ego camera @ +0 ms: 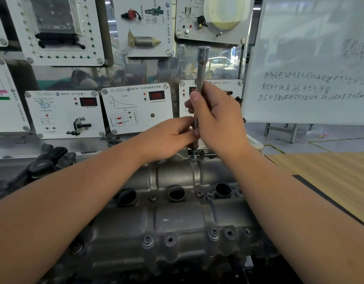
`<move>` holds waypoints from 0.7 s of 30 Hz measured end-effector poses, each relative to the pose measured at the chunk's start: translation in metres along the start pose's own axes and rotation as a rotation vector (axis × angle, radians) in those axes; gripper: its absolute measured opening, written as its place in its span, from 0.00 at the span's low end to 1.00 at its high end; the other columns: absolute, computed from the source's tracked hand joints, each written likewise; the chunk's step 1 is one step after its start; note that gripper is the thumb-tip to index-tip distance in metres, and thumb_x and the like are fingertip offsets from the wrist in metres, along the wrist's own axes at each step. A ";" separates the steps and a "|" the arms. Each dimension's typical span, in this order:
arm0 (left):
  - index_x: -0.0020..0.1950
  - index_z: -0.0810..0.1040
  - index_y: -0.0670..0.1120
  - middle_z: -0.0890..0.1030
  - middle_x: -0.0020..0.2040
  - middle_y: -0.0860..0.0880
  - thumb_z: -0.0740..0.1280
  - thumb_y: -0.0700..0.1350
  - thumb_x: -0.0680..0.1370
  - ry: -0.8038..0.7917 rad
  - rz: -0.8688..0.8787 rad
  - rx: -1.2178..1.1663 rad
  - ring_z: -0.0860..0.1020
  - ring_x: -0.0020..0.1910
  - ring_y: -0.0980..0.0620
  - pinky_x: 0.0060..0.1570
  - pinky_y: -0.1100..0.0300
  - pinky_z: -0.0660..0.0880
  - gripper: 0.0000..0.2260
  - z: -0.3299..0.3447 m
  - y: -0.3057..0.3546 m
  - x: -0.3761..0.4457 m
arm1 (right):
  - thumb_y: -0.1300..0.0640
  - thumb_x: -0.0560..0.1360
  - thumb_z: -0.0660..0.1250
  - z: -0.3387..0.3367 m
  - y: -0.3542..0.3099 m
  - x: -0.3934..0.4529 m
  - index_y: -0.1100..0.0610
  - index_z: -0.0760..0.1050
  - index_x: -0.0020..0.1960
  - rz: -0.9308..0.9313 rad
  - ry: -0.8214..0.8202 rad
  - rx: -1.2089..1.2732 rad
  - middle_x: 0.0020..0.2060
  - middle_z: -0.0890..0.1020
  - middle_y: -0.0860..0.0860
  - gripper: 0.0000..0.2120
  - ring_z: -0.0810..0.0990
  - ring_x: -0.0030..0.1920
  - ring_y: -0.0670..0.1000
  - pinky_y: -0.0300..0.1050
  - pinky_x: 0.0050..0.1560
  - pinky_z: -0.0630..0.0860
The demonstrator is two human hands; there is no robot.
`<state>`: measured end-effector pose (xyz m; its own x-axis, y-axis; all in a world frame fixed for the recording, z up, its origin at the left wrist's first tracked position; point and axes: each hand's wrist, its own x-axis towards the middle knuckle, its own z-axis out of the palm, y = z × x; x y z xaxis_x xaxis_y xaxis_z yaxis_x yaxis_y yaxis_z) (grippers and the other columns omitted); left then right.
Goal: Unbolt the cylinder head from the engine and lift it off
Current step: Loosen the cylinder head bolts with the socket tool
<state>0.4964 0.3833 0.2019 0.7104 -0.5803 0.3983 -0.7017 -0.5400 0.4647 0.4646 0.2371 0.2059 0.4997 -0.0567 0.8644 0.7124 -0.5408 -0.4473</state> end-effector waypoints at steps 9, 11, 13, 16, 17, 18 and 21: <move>0.56 0.77 0.55 0.84 0.50 0.47 0.65 0.57 0.82 0.001 0.022 0.019 0.82 0.50 0.47 0.54 0.43 0.78 0.08 0.000 -0.002 0.002 | 0.55 0.81 0.66 0.003 -0.001 -0.002 0.56 0.75 0.65 -0.007 0.010 0.051 0.41 0.81 0.39 0.13 0.80 0.44 0.41 0.32 0.45 0.74; 0.57 0.78 0.52 0.85 0.48 0.50 0.65 0.57 0.82 0.013 0.017 0.001 0.82 0.48 0.50 0.51 0.45 0.78 0.10 0.001 -0.003 0.003 | 0.56 0.81 0.65 0.002 -0.001 -0.001 0.58 0.78 0.58 -0.038 0.040 0.018 0.39 0.80 0.40 0.09 0.79 0.43 0.43 0.36 0.45 0.75; 0.57 0.79 0.54 0.84 0.45 0.55 0.63 0.56 0.83 0.018 0.010 -0.016 0.81 0.42 0.58 0.45 0.53 0.77 0.09 0.001 -0.005 0.002 | 0.57 0.83 0.62 0.002 -0.001 -0.002 0.58 0.77 0.51 -0.048 0.017 -0.005 0.38 0.81 0.44 0.07 0.79 0.40 0.45 0.45 0.44 0.77; 0.59 0.78 0.54 0.84 0.47 0.51 0.61 0.55 0.84 0.010 0.006 -0.034 0.81 0.44 0.51 0.46 0.50 0.77 0.09 0.001 -0.006 0.002 | 0.56 0.84 0.58 0.002 0.000 -0.001 0.53 0.75 0.59 0.002 -0.023 0.021 0.42 0.83 0.42 0.08 0.82 0.43 0.42 0.45 0.45 0.79; 0.60 0.78 0.53 0.84 0.47 0.50 0.62 0.55 0.84 0.006 0.006 -0.026 0.81 0.46 0.50 0.49 0.49 0.78 0.10 0.001 -0.006 0.002 | 0.56 0.85 0.58 0.002 0.000 -0.001 0.53 0.72 0.68 0.025 -0.024 0.031 0.45 0.84 0.43 0.13 0.82 0.44 0.42 0.42 0.46 0.79; 0.60 0.78 0.52 0.85 0.47 0.52 0.62 0.55 0.84 0.004 0.007 -0.014 0.82 0.46 0.52 0.49 0.49 0.78 0.11 0.000 -0.006 0.002 | 0.55 0.85 0.58 0.003 0.000 -0.001 0.54 0.67 0.74 0.038 -0.024 0.046 0.46 0.84 0.44 0.18 0.83 0.44 0.42 0.41 0.46 0.79; 0.55 0.78 0.54 0.84 0.45 0.57 0.65 0.56 0.82 0.014 0.019 0.019 0.81 0.43 0.57 0.45 0.54 0.78 0.08 0.000 -0.006 0.004 | 0.52 0.82 0.64 0.003 -0.001 -0.003 0.55 0.67 0.74 0.023 0.002 0.049 0.44 0.84 0.44 0.21 0.82 0.44 0.42 0.38 0.45 0.78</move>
<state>0.5031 0.3846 0.2011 0.6978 -0.5817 0.4180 -0.7156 -0.5410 0.4417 0.4639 0.2399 0.2034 0.5155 -0.0707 0.8540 0.7239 -0.4974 -0.4781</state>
